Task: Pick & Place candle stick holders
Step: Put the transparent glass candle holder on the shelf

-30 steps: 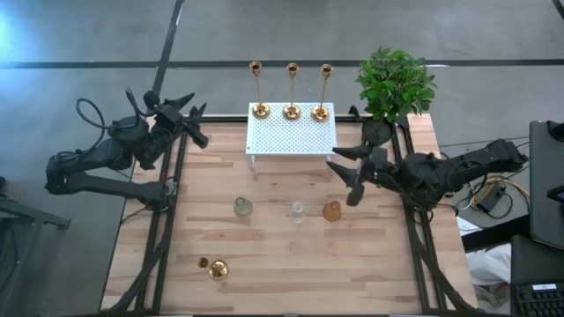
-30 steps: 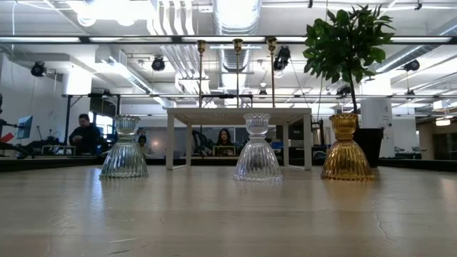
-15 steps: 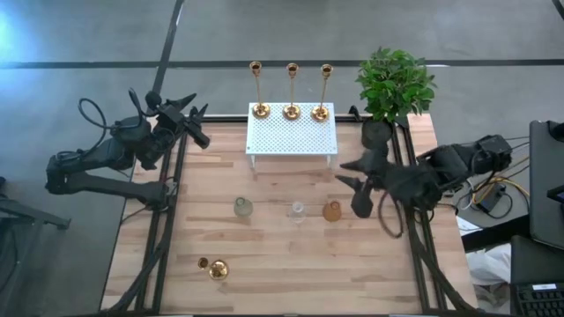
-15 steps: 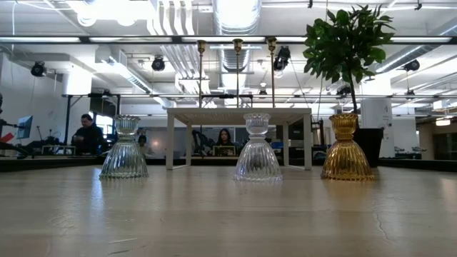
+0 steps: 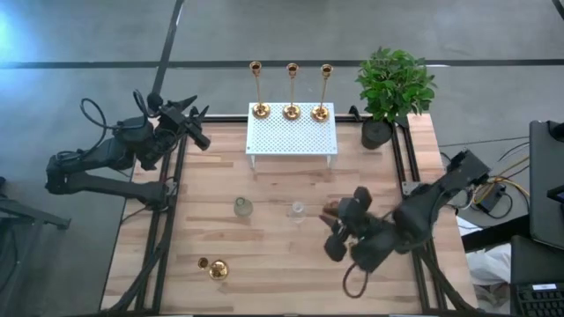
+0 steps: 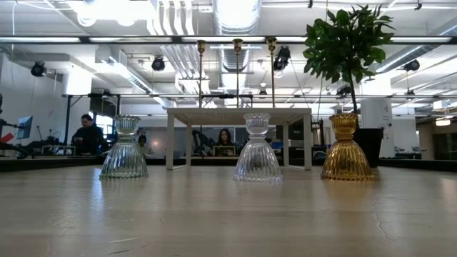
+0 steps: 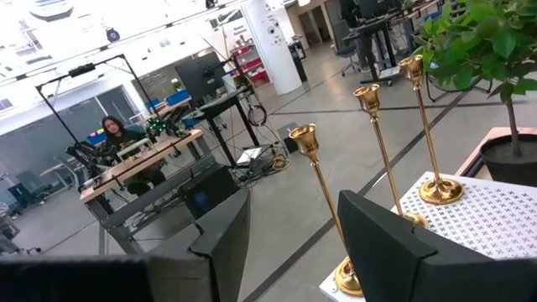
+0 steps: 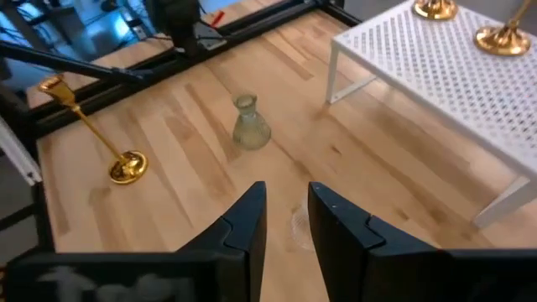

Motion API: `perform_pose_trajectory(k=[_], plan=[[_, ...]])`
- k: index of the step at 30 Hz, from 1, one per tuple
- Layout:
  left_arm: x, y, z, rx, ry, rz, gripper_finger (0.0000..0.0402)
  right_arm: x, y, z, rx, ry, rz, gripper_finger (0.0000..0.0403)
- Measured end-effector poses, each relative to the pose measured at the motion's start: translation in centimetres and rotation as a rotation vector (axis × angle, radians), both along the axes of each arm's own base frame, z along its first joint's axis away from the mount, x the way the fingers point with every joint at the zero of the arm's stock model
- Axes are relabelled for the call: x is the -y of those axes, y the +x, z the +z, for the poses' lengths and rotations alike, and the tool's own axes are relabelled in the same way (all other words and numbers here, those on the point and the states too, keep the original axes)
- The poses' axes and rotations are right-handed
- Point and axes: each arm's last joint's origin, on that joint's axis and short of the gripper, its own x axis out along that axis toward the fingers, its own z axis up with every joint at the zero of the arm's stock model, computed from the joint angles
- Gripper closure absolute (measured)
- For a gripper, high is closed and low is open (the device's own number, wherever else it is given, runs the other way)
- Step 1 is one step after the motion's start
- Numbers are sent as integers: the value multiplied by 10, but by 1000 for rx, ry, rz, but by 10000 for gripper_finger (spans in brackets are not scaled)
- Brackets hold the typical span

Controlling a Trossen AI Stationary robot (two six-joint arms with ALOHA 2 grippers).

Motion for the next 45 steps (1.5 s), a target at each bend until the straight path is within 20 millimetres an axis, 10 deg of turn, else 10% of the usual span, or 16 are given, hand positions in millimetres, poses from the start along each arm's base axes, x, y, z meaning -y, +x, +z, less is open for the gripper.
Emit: perform_pose_trajectory(k=[13,27,35,45], plan=[[0,-1,-3,-61,13,1,214,-10,55,-65,-93,-81,-68,305],[0,-5,-2,31,-39,-1,214,2,53,-113,-64,88,-132,266],[1,-5,-2,34,-44,-1,214,33,43,-112,-57,221,-181,212],[0,-5,-2,52,-58,-2,214,64,58,-106,-235,177,223,144]])
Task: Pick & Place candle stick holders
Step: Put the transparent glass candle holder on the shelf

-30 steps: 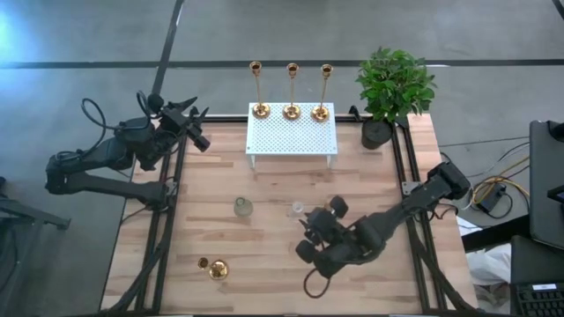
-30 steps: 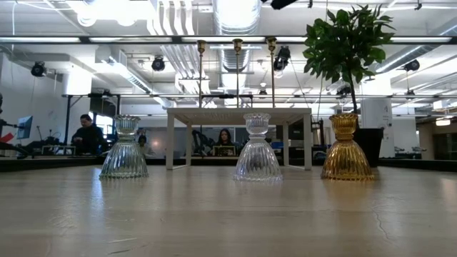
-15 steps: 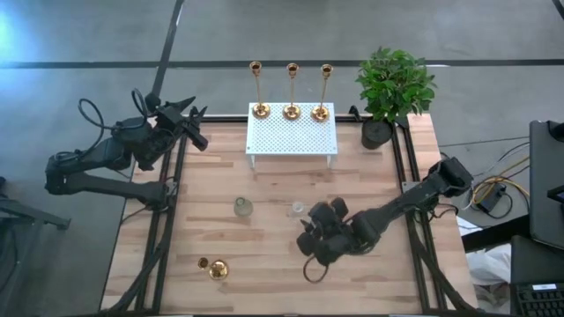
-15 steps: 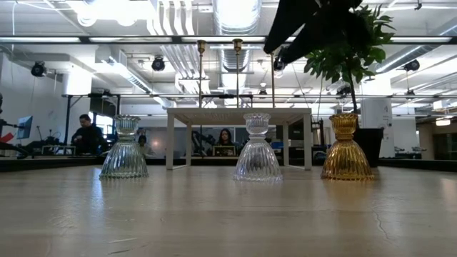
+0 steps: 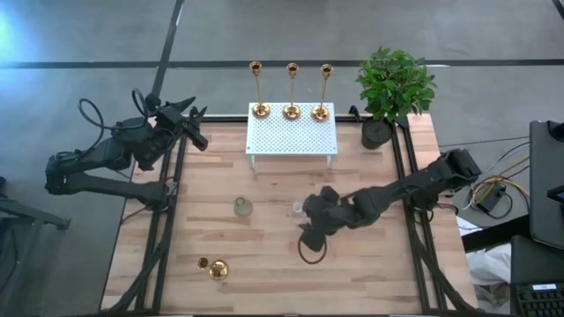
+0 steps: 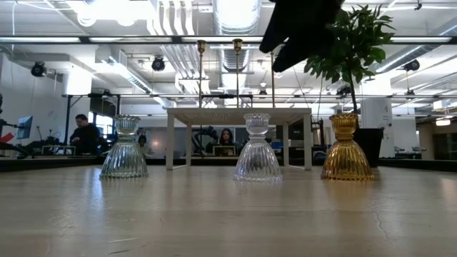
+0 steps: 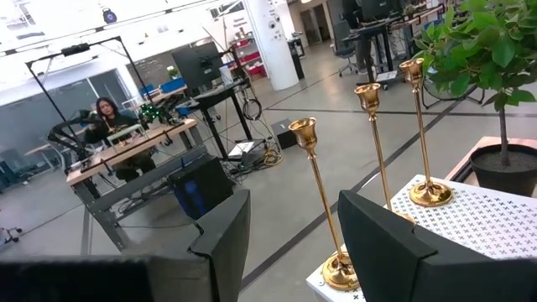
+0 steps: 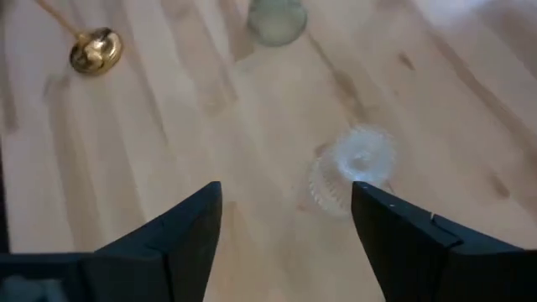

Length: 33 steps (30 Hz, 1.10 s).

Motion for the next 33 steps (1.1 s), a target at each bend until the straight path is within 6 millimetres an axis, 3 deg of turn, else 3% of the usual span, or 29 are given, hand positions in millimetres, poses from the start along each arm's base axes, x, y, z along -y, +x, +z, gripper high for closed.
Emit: perform_pose_trajectory(k=[5,19,28,33], plan=[[0,0,0,2,-1,0,214,11,4,2,-24,-95,102,160],[0,1,0,1,-2,0,214,18,2,-7,-90,-90,220,212],[0,1,-1,-2,-3,0,214,17,24,-33,-199,-52,294,233],[0,1,-3,-31,-6,0,214,16,33,-26,-167,-64,290,246]])
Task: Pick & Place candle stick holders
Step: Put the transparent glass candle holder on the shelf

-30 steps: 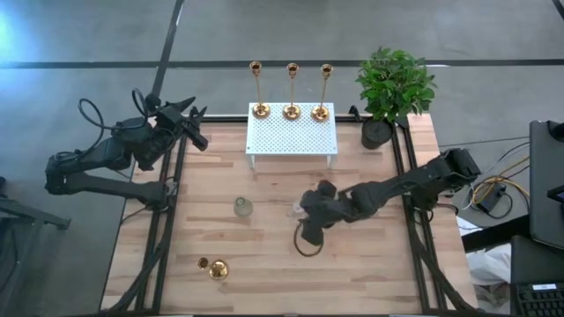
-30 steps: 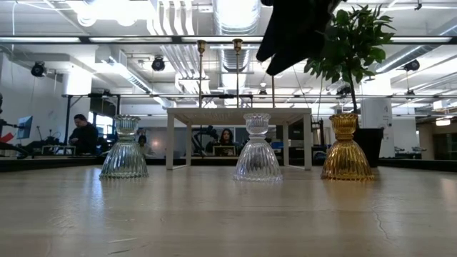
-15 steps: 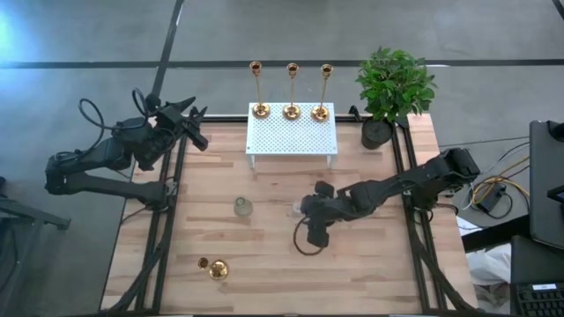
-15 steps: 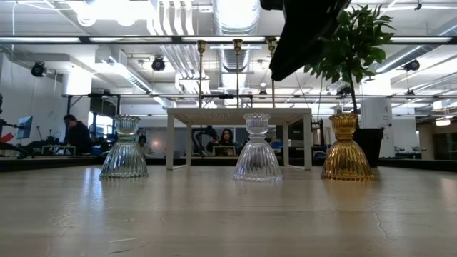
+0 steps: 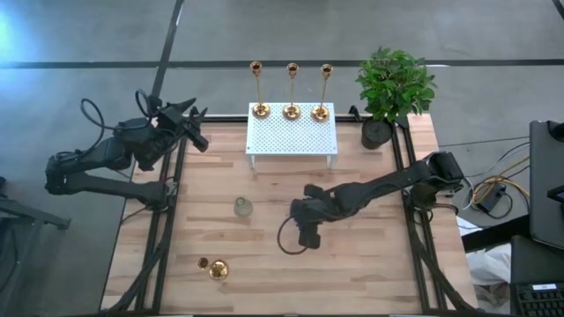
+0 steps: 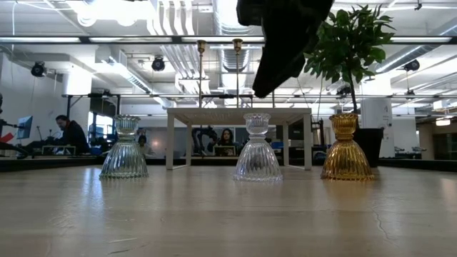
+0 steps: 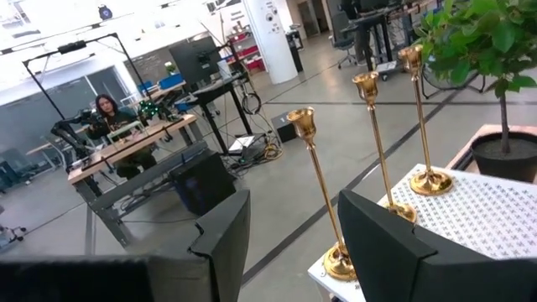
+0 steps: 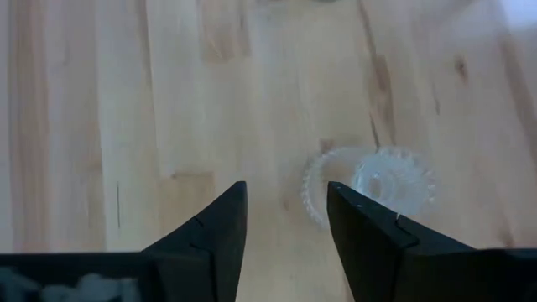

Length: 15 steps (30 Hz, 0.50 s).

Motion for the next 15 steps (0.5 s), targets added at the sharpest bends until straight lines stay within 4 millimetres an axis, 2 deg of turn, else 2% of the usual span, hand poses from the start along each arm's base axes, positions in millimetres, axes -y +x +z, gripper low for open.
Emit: perform_pose_trajectory(k=[7,15], plan=[[0,2,-2,-13,-5,0,214,5,3,4,15,-46,-12,254],[0,2,-2,-14,-5,0,214,21,6,0,-1,-62,-33,258]])
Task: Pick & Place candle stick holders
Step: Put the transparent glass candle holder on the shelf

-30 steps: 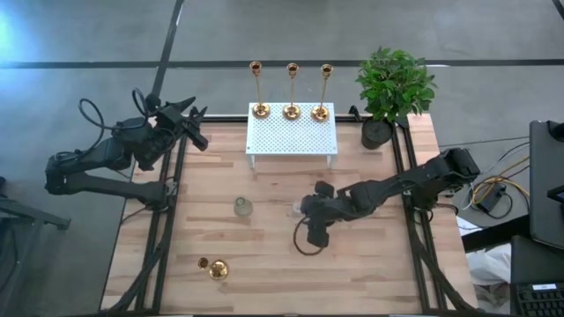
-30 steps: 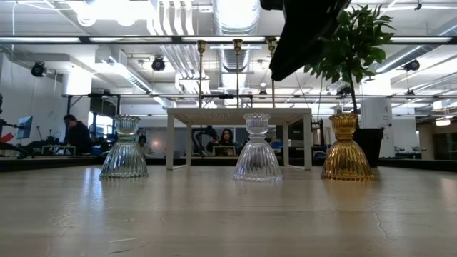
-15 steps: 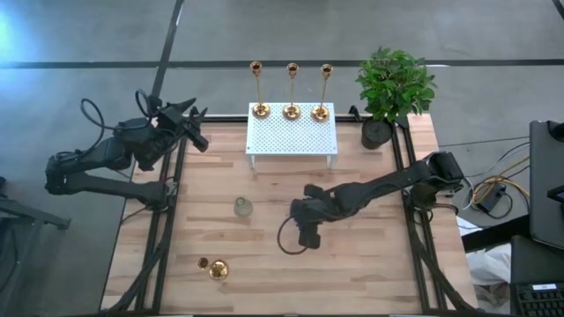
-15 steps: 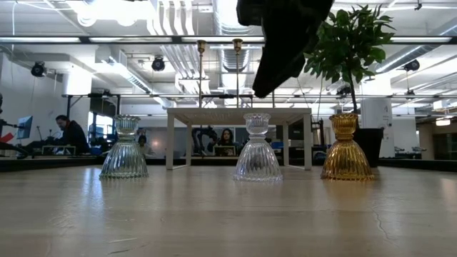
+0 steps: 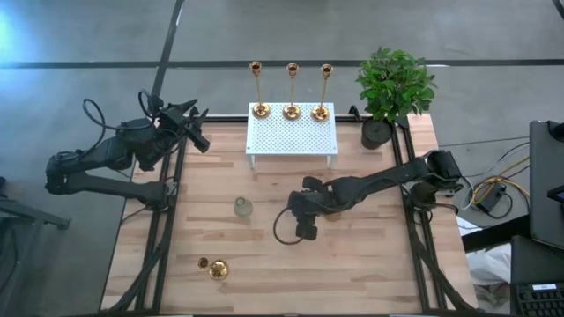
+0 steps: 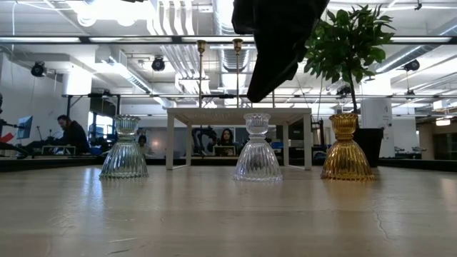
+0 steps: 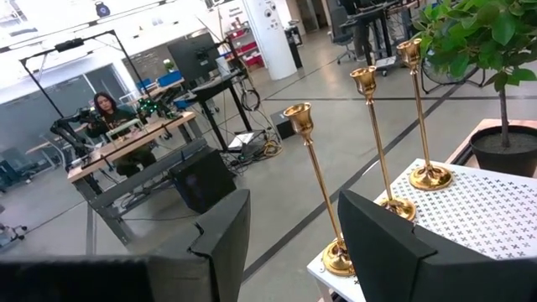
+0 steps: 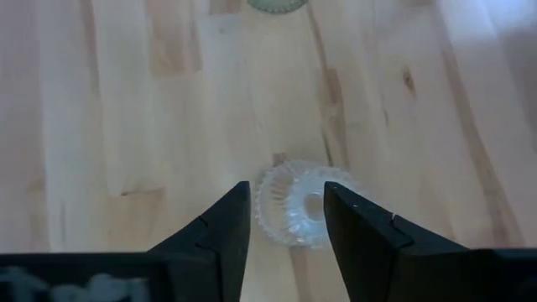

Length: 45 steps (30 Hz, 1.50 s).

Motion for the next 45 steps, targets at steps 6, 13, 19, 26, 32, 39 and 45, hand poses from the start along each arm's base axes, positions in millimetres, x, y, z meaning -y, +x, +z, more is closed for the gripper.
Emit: perform_pose_trajectory(k=[6,13,19,26,32,39,45], plan=[[0,0,0,1,0,0,214,10,0,-3,-15,14,-49,259],[0,0,0,1,1,0,214,8,-7,10,26,124,-200,225],[0,0,0,-10,6,0,214,-20,-22,21,103,78,-259,186],[0,0,0,-31,20,0,214,-50,-32,6,200,-31,-375,167],[0,0,0,-33,20,-1,214,-58,-40,-8,305,-11,-585,165],[0,0,0,-35,21,-1,214,-68,-47,-28,369,13,-606,143],[0,0,-1,-41,23,-1,214,-71,-56,-57,430,-23,-489,125]])
